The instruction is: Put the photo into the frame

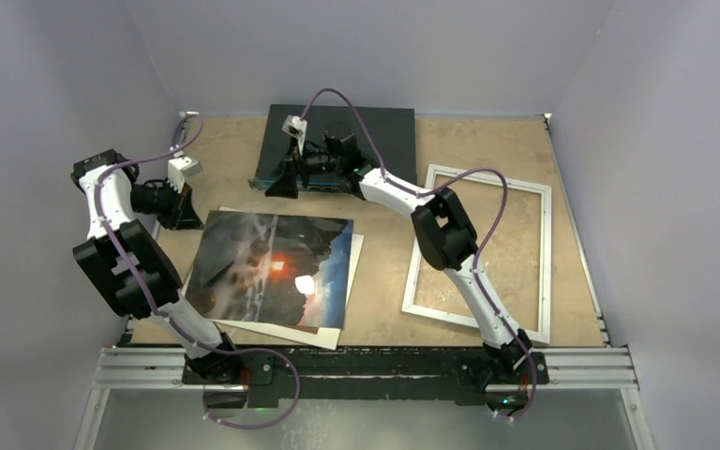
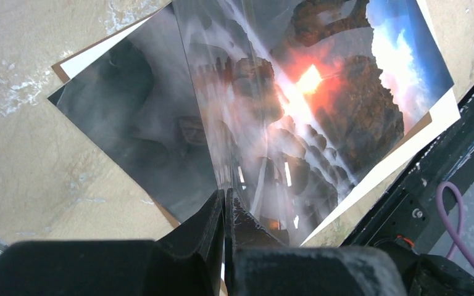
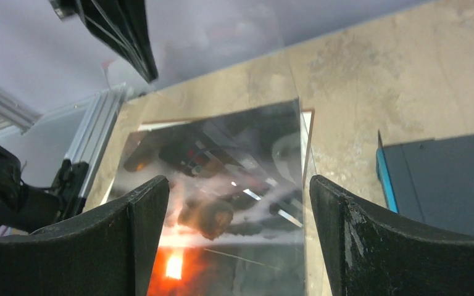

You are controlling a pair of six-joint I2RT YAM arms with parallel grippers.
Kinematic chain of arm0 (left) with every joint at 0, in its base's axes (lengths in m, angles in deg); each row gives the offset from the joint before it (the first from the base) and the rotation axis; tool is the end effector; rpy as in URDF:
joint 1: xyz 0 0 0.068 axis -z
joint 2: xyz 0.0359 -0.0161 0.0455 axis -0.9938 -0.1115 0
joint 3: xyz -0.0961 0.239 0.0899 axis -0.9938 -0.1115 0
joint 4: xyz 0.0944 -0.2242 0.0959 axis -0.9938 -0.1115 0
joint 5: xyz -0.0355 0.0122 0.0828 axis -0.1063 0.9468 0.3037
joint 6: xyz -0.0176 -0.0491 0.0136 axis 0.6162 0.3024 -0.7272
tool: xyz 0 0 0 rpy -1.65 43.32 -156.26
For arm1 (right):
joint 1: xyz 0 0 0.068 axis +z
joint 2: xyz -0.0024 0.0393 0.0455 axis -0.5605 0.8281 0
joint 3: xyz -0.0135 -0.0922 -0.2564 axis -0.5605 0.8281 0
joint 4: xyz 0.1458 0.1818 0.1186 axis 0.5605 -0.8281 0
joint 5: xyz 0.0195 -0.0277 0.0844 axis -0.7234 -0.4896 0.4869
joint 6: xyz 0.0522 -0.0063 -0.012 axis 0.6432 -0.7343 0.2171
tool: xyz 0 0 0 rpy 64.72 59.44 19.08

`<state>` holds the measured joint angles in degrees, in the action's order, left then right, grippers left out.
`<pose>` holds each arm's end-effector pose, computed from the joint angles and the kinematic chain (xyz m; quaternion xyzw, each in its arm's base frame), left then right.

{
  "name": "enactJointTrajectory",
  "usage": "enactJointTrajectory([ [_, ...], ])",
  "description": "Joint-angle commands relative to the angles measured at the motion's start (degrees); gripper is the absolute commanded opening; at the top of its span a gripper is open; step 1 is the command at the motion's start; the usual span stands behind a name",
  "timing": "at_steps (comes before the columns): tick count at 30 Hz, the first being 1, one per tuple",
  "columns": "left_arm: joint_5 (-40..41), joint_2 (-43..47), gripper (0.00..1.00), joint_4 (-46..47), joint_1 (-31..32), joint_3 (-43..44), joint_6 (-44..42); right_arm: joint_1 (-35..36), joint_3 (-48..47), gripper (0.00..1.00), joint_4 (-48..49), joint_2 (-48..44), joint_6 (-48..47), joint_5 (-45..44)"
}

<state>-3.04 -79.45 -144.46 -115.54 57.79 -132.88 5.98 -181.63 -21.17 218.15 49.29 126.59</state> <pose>0.2748 0.1425 0.2773 0.2712 0.8886 -0.2621 0.2611 0.4211 0.3905 0.2445 -0.4289 0.5465 0.5742 0.4332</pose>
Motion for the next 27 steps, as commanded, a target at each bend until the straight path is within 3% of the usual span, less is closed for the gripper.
enactJointTrajectory([
  [1, -2.98, 3.53, 0.0, -1.5, 0.22, -0.54, -5.52, -1.13, -2.17, 0.86, 0.94, 0.03, -0.95, 3.88],
  [18, -4.72, 5.31, 0.0, -1.5, 0.19, -1.08, -9.12, -2.28, 1.08, 0.82, 7.78, 3.4, 4.54, 17.55],
  [27, -5.73, 5.74, 0.0, -1.53, 0.22, -1.01, -9.34, -2.28, 2.62, 0.81, 11.7, 5.05, 7.77, 16.26],
])
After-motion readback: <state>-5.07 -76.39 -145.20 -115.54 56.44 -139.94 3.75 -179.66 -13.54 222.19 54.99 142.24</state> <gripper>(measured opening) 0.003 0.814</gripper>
